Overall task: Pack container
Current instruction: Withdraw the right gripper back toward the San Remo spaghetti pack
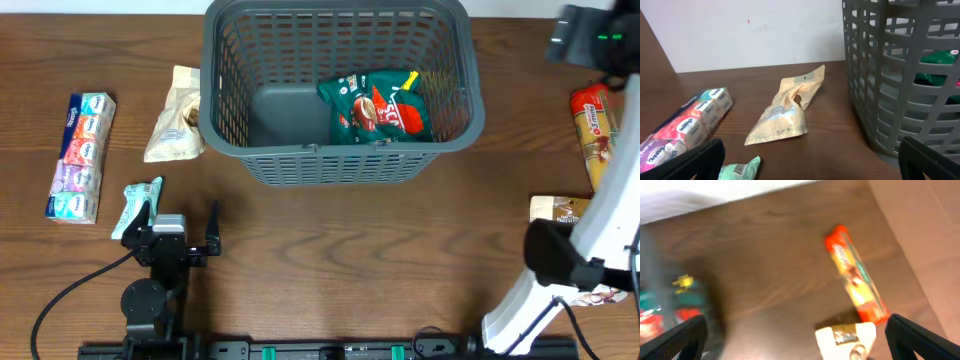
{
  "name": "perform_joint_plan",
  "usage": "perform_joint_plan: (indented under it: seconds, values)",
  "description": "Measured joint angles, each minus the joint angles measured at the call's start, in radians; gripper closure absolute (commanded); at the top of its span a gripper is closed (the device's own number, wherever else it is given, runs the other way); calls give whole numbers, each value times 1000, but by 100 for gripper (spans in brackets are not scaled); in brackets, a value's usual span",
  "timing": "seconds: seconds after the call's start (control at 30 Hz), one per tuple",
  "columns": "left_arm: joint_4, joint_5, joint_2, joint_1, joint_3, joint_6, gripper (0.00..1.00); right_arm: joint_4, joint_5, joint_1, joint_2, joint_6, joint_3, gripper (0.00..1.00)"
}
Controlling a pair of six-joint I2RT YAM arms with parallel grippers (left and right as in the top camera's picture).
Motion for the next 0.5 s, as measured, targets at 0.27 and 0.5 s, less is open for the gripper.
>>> perform_joint_plan:
  seconds: [0.27, 0.5]
  values:
    - [0, 0, 0, 0, 0, 0, 1, 9, 58, -187, 1, 11, -73, 1]
    - [0, 0, 0, 0, 0, 0, 2, 93, 86, -319, 1, 14, -277, 1]
